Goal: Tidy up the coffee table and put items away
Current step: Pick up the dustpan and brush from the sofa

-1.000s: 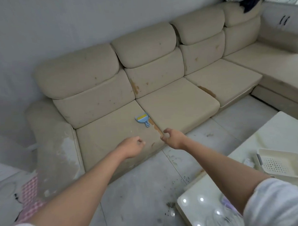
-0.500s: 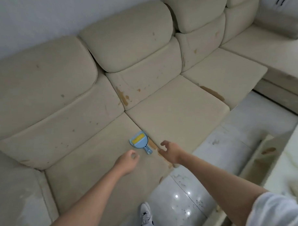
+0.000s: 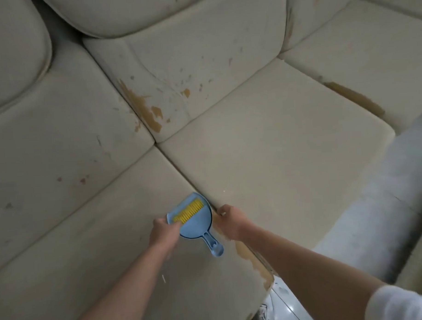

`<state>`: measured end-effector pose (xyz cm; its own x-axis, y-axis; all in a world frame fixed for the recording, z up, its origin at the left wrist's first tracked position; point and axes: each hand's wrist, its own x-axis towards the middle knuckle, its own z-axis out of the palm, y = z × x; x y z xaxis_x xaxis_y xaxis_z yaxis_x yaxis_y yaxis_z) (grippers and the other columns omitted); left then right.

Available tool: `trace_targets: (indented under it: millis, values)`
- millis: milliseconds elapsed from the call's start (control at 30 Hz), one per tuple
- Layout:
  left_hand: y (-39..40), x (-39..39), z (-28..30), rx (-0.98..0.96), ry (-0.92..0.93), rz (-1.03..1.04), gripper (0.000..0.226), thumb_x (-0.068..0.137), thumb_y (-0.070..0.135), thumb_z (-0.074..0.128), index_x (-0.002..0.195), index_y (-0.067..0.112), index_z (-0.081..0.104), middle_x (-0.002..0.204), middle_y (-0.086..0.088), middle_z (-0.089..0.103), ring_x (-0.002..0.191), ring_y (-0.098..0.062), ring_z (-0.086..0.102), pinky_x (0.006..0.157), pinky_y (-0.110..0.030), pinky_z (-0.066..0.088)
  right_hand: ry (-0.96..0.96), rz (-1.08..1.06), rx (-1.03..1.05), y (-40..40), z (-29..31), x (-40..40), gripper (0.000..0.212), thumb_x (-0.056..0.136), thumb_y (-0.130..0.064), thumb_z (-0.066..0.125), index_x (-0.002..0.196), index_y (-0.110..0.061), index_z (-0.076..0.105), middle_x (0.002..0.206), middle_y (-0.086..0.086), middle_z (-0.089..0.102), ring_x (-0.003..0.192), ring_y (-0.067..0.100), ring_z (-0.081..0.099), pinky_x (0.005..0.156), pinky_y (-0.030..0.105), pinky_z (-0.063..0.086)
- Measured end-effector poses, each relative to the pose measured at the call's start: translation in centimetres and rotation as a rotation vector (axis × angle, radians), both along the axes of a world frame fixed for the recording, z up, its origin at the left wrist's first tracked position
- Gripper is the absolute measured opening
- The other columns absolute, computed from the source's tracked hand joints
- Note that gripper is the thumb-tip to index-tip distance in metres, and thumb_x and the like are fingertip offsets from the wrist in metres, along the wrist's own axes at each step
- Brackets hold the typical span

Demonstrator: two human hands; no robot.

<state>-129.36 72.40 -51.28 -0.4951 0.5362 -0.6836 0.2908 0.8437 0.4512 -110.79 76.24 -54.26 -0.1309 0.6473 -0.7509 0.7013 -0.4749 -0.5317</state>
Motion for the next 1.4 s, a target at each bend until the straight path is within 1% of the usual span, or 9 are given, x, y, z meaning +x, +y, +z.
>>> trace_targets:
  millis: [133, 233, 333, 467, 600, 800, 1067, 1233, 1400]
  values:
    - [1.3, -0.4, -5.7, -0.087, 0.041, 0.11, 0.033, 0.083, 0.011, 0.061, 0.11, -0.004, 0.068, 0.102, -0.024, 0.071, 0.088, -0.036, 0.068, 0.063, -0.031, 0.044, 0.051, 0.007, 0.015, 1.9, -4.1, -1.6, 0.023, 0.086, -0.029, 0.05, 0.102, -0.016, 0.059, 0.071, -0.005, 0.057, 0.054, 0.008, 0.055, 0.04, 0.021, 0.04]
    - [1.2, -0.3, -7.8, -0.13, -0.026, 0.26, 0.03, 0.086, 0.005, 0.06, 0.112, -0.008, 0.066, 0.103, -0.024, 0.069, 0.085, -0.035, 0.068, 0.065, -0.038, 0.054, 0.132, -0.039, 0.024, 2.0, -5.6, -2.4, 0.034, 0.088, -0.017, 0.057, 0.122, -0.01, 0.058, 0.081, -0.009, 0.058, 0.069, 0.005, 0.059, 0.061, 0.025, 0.05]
    - [0.7, 1.1, -7.8, -0.124, -0.231, 0.335, 0.023, 0.091, -0.007, 0.051, 0.11, -0.001, 0.064, 0.082, -0.013, 0.063, 0.061, -0.022, 0.058, 0.04, -0.023, 0.052, 0.181, -0.117, 0.061, 1.3, -5.6, -2.6, 0.048, 0.082, -0.01, 0.058, 0.129, -0.015, 0.05, 0.112, 0.005, 0.066, 0.104, 0.026, 0.063, 0.091, 0.044, 0.051]
    - [1.3, 3.3, -5.4, -0.025, -0.286, 0.315, 0.02, 0.092, -0.003, 0.052, 0.107, 0.005, 0.063, 0.074, -0.008, 0.059, 0.059, -0.017, 0.055, 0.037, -0.021, 0.051, 0.236, -0.256, 0.178, 0.5, -3.7, -1.2, 0.033, 0.086, 0.0, 0.049, 0.117, -0.014, 0.05, 0.091, 0.002, 0.064, 0.085, 0.019, 0.062, 0.08, 0.043, 0.052]
    - [1.8, 6.0, -0.7, 0.043, -0.3, 0.164, 0.015, 0.089, 0.004, 0.052, 0.097, 0.011, 0.062, 0.081, -0.009, 0.062, 0.061, -0.018, 0.058, 0.057, -0.031, 0.056, 0.214, -0.375, 0.213, -0.9, 1.3, 2.5, 0.034, 0.088, -0.005, 0.046, 0.111, -0.03, 0.048, 0.069, -0.008, 0.06, 0.057, 0.009, 0.056, 0.054, 0.025, 0.043]
    - [2.4, 14.5, 11.1, 0.109, -0.485, -0.098, 0.024, 0.096, 0.007, 0.05, 0.117, 0.005, 0.059, 0.113, -0.016, 0.069, 0.1, -0.035, 0.07, 0.085, -0.043, 0.059, 0.268, -0.588, 0.259, -4.9, 13.9, 12.8, 0.034, 0.096, -0.002, 0.035, 0.121, -0.011, 0.056, 0.09, 0.008, 0.063, 0.08, 0.022, 0.058, 0.072, 0.038, 0.051]
    - [-2.5, 35.8, 26.1, 0.074, -0.686, -0.548, 0.016, 0.096, 0.003, 0.048, 0.095, 0.014, 0.06, 0.103, -0.011, 0.071, 0.088, -0.025, 0.071, 0.07, -0.03, 0.058, 0.237, -1.021, 0.264, -16.3, 28.9, 31.0, 0.025, 0.093, -0.016, 0.039, 0.106, -0.004, 0.057, 0.088, 0.014, 0.064, 0.067, 0.029, 0.068, 0.064, 0.035, 0.051]
    - [-10.8, 48.6, 27.6, -0.016, -0.722, -0.666, 0.016, 0.097, 0.003, 0.047, 0.104, 0.012, 0.059, 0.112, -0.014, 0.069, 0.094, -0.028, 0.071, 0.069, -0.029, 0.058, 0.244, -1.267, 0.278, -26.2, 30.9, 41.5, 0.022, 0.095, -0.019, 0.038, 0.108, -0.007, 0.052, 0.087, 0.015, 0.061, 0.047, 0.021, 0.065, 0.05, 0.031, 0.052]
    - [-18.7, 59.5, 27.3, -0.135, -0.755, -0.832, 0.018, 0.098, 0.005, 0.05, 0.111, 0.01, 0.061, 0.11, -0.014, 0.07, 0.089, -0.026, 0.072, 0.072, -0.031, 0.06, 0.158, -1.397, 0.261, -35.9, 30.3, 51.3, 0.024, 0.098, -0.022, 0.039, 0.114, -0.01, 0.052, 0.088, 0.016, 0.065, 0.053, 0.023, 0.067, 0.054, 0.035, 0.055]
